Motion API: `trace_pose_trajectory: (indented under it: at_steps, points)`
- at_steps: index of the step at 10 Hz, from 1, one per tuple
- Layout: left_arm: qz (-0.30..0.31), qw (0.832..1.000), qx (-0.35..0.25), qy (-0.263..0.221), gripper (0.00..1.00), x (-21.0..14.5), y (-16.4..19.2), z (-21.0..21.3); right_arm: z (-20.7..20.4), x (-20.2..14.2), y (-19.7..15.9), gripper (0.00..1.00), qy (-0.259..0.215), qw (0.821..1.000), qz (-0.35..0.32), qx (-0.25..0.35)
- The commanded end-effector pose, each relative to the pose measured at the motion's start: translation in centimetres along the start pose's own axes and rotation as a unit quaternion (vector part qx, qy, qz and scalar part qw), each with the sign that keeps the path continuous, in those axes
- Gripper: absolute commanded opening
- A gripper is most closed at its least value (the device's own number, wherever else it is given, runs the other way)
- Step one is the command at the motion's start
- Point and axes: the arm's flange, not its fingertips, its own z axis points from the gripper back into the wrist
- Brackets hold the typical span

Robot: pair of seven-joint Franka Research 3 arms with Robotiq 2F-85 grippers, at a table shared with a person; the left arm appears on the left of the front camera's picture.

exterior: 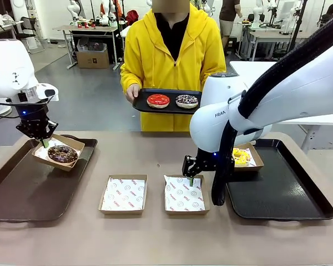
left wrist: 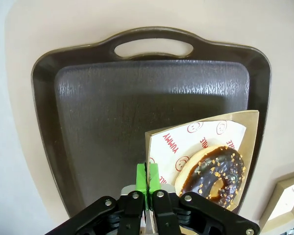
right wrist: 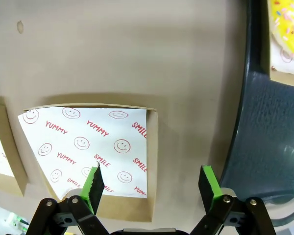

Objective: Individually package the donuts and arrange them on the tray.
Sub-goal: Place the picked Paper togo box on the Handle tray while simultaneously picking up another Paper togo box from the table with the other hand.

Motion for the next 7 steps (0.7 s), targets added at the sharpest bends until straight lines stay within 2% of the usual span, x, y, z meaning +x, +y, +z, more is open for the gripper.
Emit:
trace_pose_trajectory:
  at_steps: [1,4,7]
  points:
    - [0.010,1.000,-0.013,-0.014,0.02,0.9,-0.3,0.1,-1.1,-1.1,-0.1,1.00,-0.003,1.000,-0.021,0.009]
    - [0.004,1.000,-0.017,-0.021,0.02,2.3,-0.4,-0.3,-1.9,-1.4,-0.3,1.00,0.010,1.000,-0.029,0.002]
    - [0.004,1.000,-0.025,-0.007,0.02,3.8,-0.4,-1.2,-2.4,-1.1,-0.1,1.00,0.020,0.999,-0.028,0.002]
